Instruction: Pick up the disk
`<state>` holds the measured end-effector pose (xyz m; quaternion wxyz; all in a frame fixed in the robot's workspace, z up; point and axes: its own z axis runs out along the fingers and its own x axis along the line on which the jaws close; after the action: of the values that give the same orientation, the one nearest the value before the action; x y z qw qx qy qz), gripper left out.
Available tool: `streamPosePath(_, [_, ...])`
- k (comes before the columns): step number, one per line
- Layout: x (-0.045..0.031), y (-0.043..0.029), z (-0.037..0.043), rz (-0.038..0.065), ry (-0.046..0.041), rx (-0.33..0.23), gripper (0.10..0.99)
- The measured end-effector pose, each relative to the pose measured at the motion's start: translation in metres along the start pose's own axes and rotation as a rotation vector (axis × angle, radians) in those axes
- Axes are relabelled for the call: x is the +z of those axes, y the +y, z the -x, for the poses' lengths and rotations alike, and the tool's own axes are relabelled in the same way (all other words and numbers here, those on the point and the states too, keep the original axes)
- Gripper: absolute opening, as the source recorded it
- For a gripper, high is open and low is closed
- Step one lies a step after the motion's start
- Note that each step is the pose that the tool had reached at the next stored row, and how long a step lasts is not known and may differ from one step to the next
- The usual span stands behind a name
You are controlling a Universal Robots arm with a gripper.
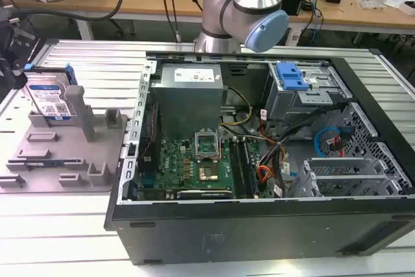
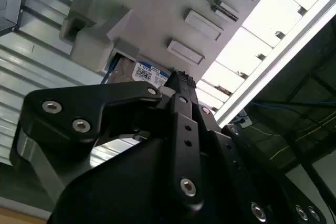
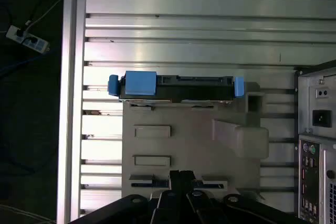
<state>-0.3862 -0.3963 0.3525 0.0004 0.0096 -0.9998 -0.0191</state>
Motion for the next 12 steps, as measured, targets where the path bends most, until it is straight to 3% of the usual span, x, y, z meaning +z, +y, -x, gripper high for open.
streamPosePath(12, [0.0000, 0.0000, 0.0000, 0.000, 0.0000, 0.000, 0.106])
